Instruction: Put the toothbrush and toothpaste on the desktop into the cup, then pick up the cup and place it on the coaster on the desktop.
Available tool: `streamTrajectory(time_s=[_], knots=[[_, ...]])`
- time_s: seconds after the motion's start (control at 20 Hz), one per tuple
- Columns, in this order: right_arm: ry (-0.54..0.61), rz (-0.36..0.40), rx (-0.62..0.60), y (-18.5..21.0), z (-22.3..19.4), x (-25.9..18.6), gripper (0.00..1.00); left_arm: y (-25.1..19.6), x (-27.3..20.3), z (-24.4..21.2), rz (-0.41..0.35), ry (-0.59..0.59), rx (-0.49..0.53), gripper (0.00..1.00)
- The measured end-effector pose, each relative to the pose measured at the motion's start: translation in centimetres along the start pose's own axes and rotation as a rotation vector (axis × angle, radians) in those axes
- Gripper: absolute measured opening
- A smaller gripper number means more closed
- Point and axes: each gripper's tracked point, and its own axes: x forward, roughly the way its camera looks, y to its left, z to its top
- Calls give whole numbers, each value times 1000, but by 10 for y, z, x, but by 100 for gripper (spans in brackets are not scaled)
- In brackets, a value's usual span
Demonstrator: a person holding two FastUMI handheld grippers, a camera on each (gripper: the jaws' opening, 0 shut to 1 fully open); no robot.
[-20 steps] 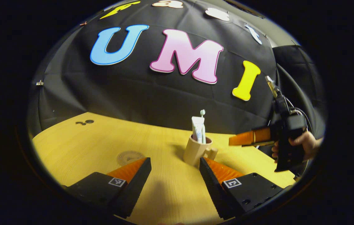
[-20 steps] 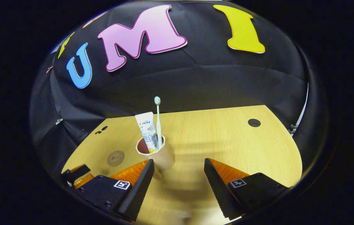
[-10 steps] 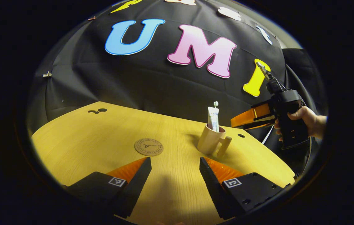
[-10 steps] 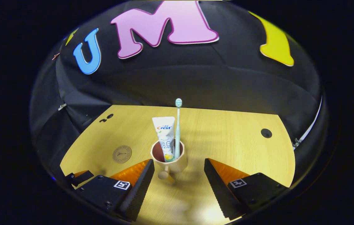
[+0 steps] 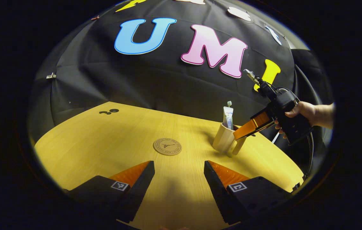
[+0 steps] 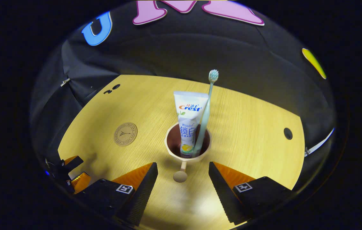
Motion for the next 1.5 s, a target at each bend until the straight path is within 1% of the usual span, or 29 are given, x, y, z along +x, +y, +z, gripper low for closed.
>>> streamTrajectory(time_s=[0.15, 0.25, 0.4, 0.5, 0.65, 0.7, 0.85, 0.9, 0.95, 1.0, 1.05, 1.15, 1.25, 1.3, 1.35, 1.4, 1.5], knots=[[71, 28, 82, 7, -6, 20, 98, 14, 0, -5, 10, 21, 5, 97], [131, 33, 110, 6, -13, 32, 97, 19, 0, -9, 7, 35, -4, 98], [234, 47, 150, 7, -26, 42, 96, 25, 2, -27, -1, 101, -73, 98], [256, 44, 183, 6, -26, 46, 96, 32, 2, -36, 4, 128, -110, 98], [263, 30, 228, 2, -22, 54, 95, 37, -2, -45, 9, 143, -111, 98], [268, 22, 228, -1, -21, 56, 92, 37, -3, -46, 9, 147, -106, 98], [294, -11, 179, -6, -28, 62, 90, 34, 4, -43, 0, 157, -88, 98], [296, -8, 180, -5, -27, 63, 74, 33, 5, -42, -2, 158, -83, 98], [296, -5, 185, -4, -27, 65, 73, 34, 4, -45, -5, 159, -80, 97], [296, -8, 186, -4, -27, 66, 69, 33, 3, -45, -8, 162, -80, 97], [297, -12, 182, -5, -28, 67, 69, 32, 3, -45, -10, 165, -80, 97], [309, -3, 179, -2, -30, 68, 65, 31, 5, -47, -12, 169, -76, 97], [307, -7, 170, 1, -30, 69, 51, 30, 6, -48, -14, 176, -72, 97], [306, -6, 155, 0, -31, 70, 41, 30, 7, -49, -17, 179, -70, 98], [298, -9, 141, 0, -29, 68, 41, 28, 7, -51, -19, 182, -69, 98], [297, -11, 122, 0, -30, 69, 32, 28, 7, -52, -21, 184, -68, 98], [277, -22, 78, -2, -29, 71, 33, 27, 5, -53, -21, 187, -60, 98]])
